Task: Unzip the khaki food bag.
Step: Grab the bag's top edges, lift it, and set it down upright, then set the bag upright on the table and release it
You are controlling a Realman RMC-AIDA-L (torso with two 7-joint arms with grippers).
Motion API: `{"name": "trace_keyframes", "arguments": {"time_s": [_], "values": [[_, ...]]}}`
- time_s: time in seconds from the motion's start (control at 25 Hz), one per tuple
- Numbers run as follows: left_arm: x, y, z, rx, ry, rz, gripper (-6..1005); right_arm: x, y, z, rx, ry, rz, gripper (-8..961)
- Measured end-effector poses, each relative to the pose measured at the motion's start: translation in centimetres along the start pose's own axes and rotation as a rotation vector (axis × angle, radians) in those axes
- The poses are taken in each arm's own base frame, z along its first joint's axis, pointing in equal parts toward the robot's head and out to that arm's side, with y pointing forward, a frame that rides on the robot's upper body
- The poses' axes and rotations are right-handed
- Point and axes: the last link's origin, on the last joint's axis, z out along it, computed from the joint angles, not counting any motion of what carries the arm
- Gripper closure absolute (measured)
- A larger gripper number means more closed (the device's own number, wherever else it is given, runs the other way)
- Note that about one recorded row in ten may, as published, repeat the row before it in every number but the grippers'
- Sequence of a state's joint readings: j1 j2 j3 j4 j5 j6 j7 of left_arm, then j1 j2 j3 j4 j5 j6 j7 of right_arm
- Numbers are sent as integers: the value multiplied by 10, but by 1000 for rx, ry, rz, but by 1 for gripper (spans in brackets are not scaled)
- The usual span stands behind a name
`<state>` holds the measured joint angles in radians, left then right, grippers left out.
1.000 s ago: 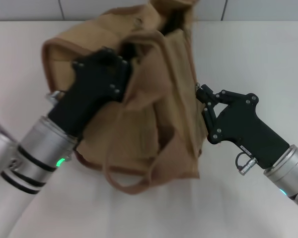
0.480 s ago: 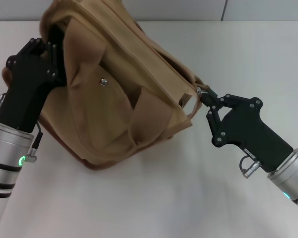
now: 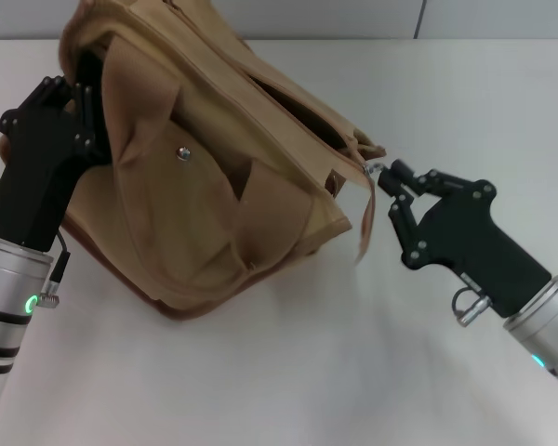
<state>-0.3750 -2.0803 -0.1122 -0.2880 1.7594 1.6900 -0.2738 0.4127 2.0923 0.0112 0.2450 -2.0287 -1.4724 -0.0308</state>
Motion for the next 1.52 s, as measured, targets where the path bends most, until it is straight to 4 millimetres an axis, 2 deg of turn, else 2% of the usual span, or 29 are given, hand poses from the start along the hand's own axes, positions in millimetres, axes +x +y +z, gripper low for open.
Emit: {"name": "trace_keyframes", "arguments": {"time_s": [0.2,0.36,0.44,0.52,0.72,1.2,1.28,1.4,1.44,1.48,1.52], "values": [[0,0,-1,-1,-4,-1,903,2,-9,-2,66,13,3,923],[-2,1,-2,-6,-12,-2,902,2,-11,5,49,16,-7,789],[-2,2,-1,-8,-15,-4,902,3,-11,15,24,34,-17,722],[-2,2,-1,-9,-16,-8,901,5,-11,20,12,50,-20,526],[-3,3,-2,-10,-18,-8,900,5,-12,31,-8,59,-26,538],[-3,3,-2,-12,-24,-8,897,4,-11,33,-14,55,-27,725],[-4,4,-2,-20,-28,-10,897,3,-12,33,-9,50,-27,791],[-7,7,-1,-37,-44,-14,896,-1,-20,34,30,24,-5,889],[-9,8,0,-45,-56,-17,896,-3,-26,34,58,7,13,889],[-11,10,0,-53,-69,-19,896,-6,-34,34,90,-10,31,890],[-16,13,3,-78,-103,-23,895,-11,-53,31,162,-47,81,890]]}}
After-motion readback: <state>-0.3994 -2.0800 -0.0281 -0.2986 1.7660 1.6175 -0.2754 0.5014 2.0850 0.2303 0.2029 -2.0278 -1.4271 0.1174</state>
